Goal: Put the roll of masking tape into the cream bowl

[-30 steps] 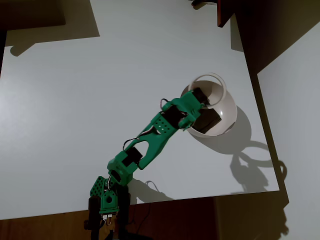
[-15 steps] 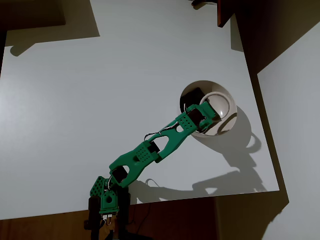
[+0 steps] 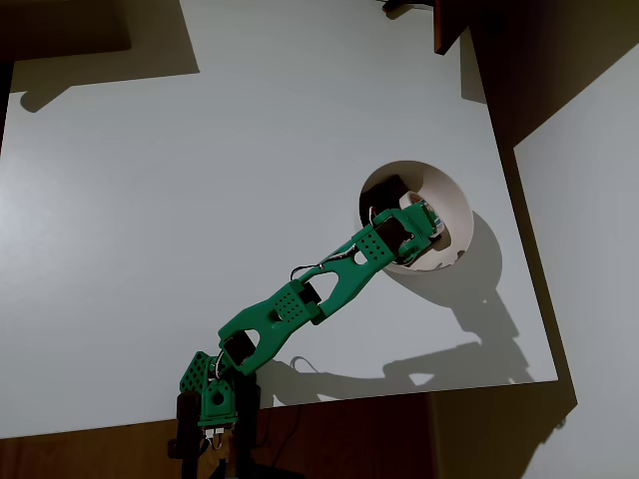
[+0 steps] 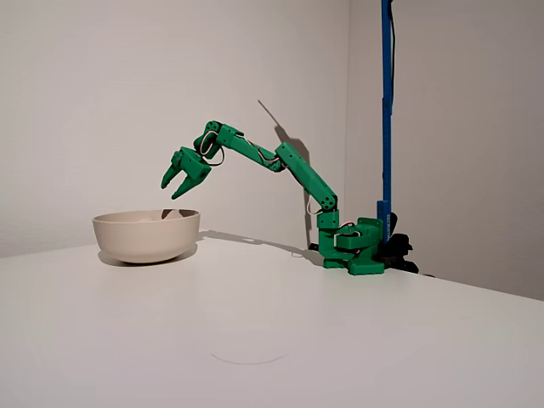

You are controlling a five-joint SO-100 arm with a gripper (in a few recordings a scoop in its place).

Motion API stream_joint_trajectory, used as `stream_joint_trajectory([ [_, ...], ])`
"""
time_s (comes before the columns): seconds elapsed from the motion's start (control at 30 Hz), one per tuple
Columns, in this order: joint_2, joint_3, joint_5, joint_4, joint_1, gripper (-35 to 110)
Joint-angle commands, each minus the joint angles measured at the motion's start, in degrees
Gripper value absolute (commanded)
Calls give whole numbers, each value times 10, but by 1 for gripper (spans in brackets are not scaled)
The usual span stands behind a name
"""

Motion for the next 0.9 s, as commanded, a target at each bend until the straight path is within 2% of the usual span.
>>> stream_joint_trajectory([
  [0.0, 107, -38, 23, 25, -7, -8],
  [0.33, 239, -38, -1, 132, -122, -8],
  [0.73, 417, -34, -51, 308, -381, -8],
  [0.87, 504, 38, -56, 320, -468, -8],
])
